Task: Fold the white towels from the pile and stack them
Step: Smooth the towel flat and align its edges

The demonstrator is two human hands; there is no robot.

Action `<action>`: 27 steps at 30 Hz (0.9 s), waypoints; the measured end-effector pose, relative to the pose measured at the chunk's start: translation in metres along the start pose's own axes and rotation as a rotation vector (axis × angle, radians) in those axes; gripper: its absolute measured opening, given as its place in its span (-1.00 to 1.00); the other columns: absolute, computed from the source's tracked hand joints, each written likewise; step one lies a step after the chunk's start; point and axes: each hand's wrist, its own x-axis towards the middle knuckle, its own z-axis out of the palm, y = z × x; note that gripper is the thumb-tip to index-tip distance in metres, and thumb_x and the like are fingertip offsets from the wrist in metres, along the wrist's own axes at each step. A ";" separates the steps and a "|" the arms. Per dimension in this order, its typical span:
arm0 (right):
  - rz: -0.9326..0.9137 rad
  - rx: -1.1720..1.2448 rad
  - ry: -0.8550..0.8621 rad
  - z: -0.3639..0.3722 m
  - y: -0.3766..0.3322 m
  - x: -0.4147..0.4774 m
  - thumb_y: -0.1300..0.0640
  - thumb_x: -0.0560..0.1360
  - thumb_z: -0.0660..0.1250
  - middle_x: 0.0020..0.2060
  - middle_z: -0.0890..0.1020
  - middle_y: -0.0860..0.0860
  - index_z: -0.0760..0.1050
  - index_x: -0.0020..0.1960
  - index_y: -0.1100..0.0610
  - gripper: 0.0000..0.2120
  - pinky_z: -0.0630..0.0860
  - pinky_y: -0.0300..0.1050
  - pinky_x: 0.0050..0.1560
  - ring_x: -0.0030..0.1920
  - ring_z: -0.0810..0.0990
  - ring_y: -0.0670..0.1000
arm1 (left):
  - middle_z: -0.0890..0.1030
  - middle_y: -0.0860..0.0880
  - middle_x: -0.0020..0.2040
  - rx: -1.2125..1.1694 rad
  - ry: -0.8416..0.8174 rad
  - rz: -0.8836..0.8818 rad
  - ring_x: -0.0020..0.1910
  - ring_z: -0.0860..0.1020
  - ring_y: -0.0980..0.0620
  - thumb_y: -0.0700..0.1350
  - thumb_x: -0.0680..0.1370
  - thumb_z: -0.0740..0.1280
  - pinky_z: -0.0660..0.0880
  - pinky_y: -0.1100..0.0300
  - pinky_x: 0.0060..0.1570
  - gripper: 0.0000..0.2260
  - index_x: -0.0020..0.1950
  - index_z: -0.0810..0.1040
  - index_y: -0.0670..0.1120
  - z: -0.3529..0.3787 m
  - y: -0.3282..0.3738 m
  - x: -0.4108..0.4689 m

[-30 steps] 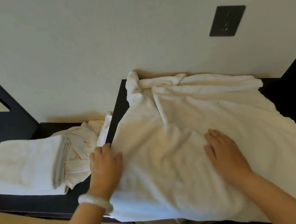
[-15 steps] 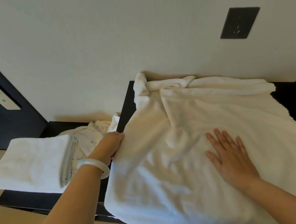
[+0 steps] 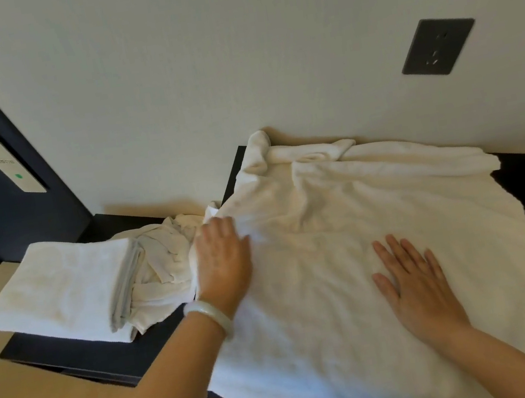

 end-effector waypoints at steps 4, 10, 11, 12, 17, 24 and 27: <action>0.008 -0.002 0.016 0.000 0.001 -0.001 -0.24 0.60 -0.22 0.59 -0.17 -0.13 -0.20 0.59 -0.15 -0.41 -0.27 -0.02 0.55 0.58 -0.21 -0.10 | 0.10 -0.10 0.59 -0.026 -0.307 0.215 0.57 0.04 -0.08 0.19 0.64 -0.11 -0.07 -0.06 0.52 -0.43 0.59 0.10 -0.05 0.024 0.052 -0.033; 0.030 0.025 0.022 0.000 -0.006 -0.026 -0.24 0.62 -0.24 0.58 -0.21 -0.11 -0.26 0.58 -0.11 -0.42 -0.32 0.01 0.54 0.58 -0.23 -0.06 | -0.18 0.00 0.61 0.014 -0.321 0.239 0.56 -0.26 0.01 0.25 0.63 -0.22 -0.32 -0.01 0.50 -0.42 0.61 -0.12 0.05 0.026 0.047 -0.056; 0.029 0.040 0.036 -0.003 -0.011 -0.035 -0.25 0.60 -0.24 0.58 -0.17 -0.10 -0.19 0.59 -0.09 -0.40 -0.30 0.01 0.53 0.59 -0.17 -0.03 | -0.10 -0.01 0.61 -0.002 -0.306 0.254 0.57 -0.18 -0.02 0.26 0.60 -0.27 -0.26 -0.01 0.51 -0.38 0.61 -0.03 0.03 0.022 0.047 -0.062; 0.030 0.060 0.033 -0.007 -0.015 -0.044 -0.24 0.58 -0.20 0.58 -0.06 -0.07 -0.05 0.60 -0.06 -0.37 -0.25 0.01 0.52 0.59 -0.04 0.02 | 0.03 -0.04 0.60 -0.006 -0.289 0.271 0.57 -0.05 -0.07 0.27 0.59 -0.30 -0.17 -0.03 0.50 -0.34 0.59 0.09 0.00 0.017 0.047 -0.068; -0.014 0.186 0.115 -0.022 -0.008 -0.054 -0.07 0.53 0.18 0.25 0.62 0.04 0.62 0.25 0.10 -0.57 0.20 -0.09 0.29 0.20 0.64 0.06 | 0.54 -0.22 0.32 -0.034 -0.241 0.251 0.31 0.52 -0.22 0.17 0.66 -0.21 0.02 0.06 0.41 -0.30 0.30 0.57 -0.21 -0.001 0.061 -0.072; 0.118 0.117 0.091 -0.032 0.065 0.026 -0.06 0.70 -0.10 0.61 -0.08 -0.05 -0.09 0.62 0.00 -0.48 -0.25 -0.08 0.55 0.59 -0.15 -0.07 | 0.29 -0.21 0.52 -0.007 -0.223 0.280 0.51 0.24 -0.20 0.23 0.59 -0.34 -0.02 -0.04 0.45 -0.26 0.52 0.32 -0.11 0.021 0.127 -0.017; 0.139 0.075 0.049 -0.017 0.081 0.025 -0.12 0.68 -0.14 0.59 -0.18 -0.11 -0.21 0.61 -0.05 -0.46 -0.33 -0.05 0.54 0.57 -0.24 -0.10 | 0.20 -0.16 0.56 0.017 -0.246 0.251 0.54 0.15 -0.17 0.26 0.57 -0.28 -0.17 0.00 0.47 -0.30 0.56 0.24 -0.06 0.040 0.128 -0.014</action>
